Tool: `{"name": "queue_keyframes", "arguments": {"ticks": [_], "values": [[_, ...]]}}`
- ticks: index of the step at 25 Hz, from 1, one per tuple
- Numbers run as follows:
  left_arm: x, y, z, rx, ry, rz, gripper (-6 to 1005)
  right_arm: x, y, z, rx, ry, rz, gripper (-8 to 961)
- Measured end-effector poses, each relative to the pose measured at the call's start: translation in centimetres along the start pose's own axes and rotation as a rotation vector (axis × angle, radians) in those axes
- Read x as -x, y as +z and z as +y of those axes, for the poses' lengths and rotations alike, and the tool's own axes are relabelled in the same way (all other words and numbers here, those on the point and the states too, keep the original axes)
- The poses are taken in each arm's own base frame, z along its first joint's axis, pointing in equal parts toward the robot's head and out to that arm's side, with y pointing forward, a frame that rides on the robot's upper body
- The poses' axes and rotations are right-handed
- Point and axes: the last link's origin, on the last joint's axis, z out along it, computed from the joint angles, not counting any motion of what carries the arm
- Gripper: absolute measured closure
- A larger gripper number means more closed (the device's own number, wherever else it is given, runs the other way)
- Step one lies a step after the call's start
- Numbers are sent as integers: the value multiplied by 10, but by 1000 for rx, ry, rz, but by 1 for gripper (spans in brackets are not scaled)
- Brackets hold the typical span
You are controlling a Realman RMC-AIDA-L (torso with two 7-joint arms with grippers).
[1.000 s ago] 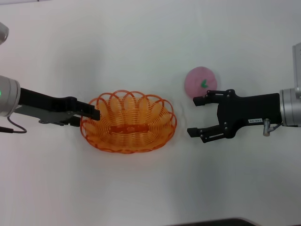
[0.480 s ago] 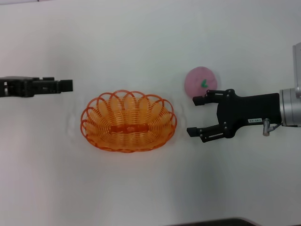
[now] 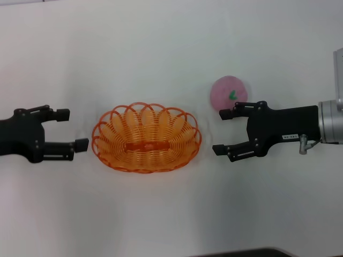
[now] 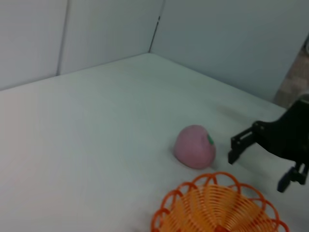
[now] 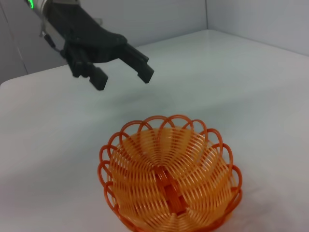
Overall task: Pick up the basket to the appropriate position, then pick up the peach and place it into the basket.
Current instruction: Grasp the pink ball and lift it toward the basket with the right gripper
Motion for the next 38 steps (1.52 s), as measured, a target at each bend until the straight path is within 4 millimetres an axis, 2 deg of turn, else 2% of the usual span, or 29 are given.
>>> {"name": "queue_keyframes", "arguments": {"ticks": [5, 7, 13, 20, 25, 31, 38], "values": [[13, -2, 11, 14, 74, 9, 51, 0, 0, 0, 0, 0, 0, 9], [28, -5, 22, -3, 114, 10, 52, 0, 0, 0, -2, 1, -1, 9], [48, -10, 41, 32, 87, 26, 52, 1, -1, -2, -7, -4, -4, 9], [70, 2, 58, 74, 93, 77, 51, 1, -3, -1, -9, -10, -8, 9], [73, 7, 57, 64, 106, 80, 51, 5, -5, -1, 0, -13, -29, 9], [72, 7, 53, 38, 98, 86, 163, 13, -17, -1, 6, -8, -59, 9], [74, 5, 53, 26, 91, 86, 145, 33, -36, -9, -2, 59, -57, 9]]}}
